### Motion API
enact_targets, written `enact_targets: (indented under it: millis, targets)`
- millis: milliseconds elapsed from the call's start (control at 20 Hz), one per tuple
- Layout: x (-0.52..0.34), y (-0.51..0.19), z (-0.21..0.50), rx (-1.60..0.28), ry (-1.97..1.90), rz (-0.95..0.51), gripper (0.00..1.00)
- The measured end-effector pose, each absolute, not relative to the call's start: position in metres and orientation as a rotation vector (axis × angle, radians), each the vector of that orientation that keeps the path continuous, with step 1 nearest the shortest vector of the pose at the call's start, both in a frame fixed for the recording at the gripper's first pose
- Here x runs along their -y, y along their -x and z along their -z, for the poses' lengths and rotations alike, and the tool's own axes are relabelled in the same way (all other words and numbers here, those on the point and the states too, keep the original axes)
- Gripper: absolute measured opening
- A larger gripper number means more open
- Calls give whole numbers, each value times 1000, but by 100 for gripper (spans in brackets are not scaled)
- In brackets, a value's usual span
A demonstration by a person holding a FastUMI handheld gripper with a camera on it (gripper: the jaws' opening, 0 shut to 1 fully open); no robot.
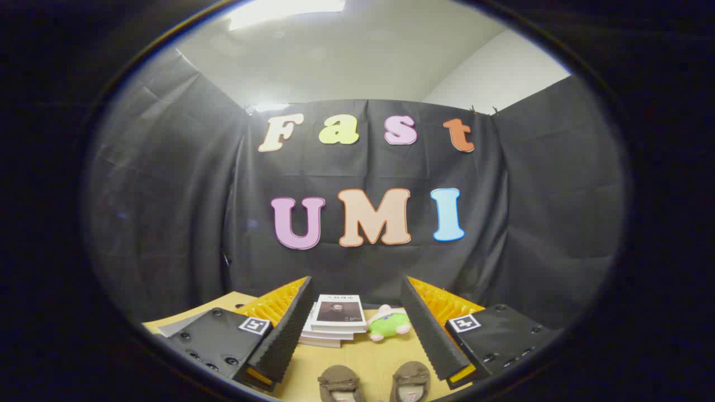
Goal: Open the storage box then place both shoes into the box .Put the left shoe in first, then the right shoe, with the right side of both shoes facing outward in a uniform manner.
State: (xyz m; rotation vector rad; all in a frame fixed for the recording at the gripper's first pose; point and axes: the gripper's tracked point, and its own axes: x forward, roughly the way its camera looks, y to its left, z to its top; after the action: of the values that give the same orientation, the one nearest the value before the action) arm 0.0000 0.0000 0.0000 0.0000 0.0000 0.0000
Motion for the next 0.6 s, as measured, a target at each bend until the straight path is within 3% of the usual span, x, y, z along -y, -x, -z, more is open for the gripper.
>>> enact_targets:
  millis: [600]
  targets:
    - [1,1,-4,16,11,11,100]
